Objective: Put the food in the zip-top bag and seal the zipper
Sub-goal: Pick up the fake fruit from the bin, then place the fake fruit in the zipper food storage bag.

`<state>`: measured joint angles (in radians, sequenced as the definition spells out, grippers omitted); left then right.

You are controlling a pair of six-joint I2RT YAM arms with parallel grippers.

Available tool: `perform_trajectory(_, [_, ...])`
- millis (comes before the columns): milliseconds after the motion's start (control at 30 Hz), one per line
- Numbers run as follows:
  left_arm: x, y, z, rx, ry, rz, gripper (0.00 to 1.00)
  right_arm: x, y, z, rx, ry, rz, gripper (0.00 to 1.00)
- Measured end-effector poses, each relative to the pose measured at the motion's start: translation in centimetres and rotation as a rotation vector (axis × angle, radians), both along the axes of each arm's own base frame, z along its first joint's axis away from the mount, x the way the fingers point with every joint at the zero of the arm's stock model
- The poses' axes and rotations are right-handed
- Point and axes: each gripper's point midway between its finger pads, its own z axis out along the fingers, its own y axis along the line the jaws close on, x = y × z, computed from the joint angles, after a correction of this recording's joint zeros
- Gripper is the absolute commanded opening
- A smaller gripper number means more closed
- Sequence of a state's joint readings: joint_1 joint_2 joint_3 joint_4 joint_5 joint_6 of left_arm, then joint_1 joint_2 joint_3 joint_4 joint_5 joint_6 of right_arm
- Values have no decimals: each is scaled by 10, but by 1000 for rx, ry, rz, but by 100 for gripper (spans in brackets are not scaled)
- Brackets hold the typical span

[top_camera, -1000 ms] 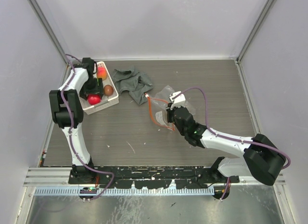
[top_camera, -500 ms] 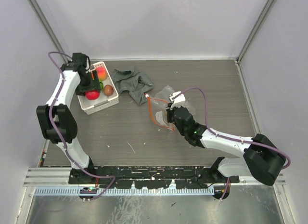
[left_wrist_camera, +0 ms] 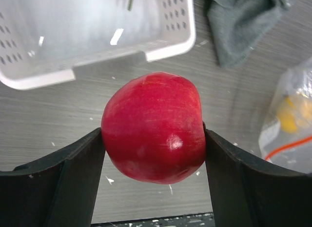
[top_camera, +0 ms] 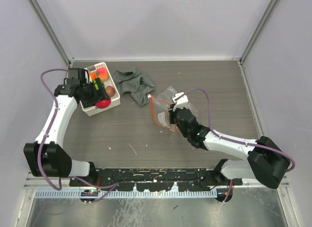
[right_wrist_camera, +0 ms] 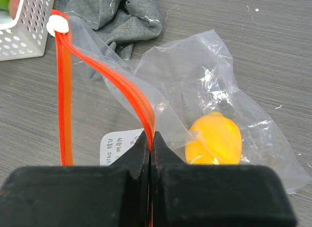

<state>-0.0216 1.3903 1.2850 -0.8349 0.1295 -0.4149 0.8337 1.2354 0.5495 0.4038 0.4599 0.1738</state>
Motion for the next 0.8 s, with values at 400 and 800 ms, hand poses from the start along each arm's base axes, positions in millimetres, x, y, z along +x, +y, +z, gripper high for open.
perform_trajectory(400, [-48, -68, 43, -220, -208, -92, 34, -3, 2, 3, 4, 22, 7, 0])
perform_trajectory(800, [-79, -130, 59, -369, -322, -236, 34, -11, 9, 16, -20, 57, -43, 1])
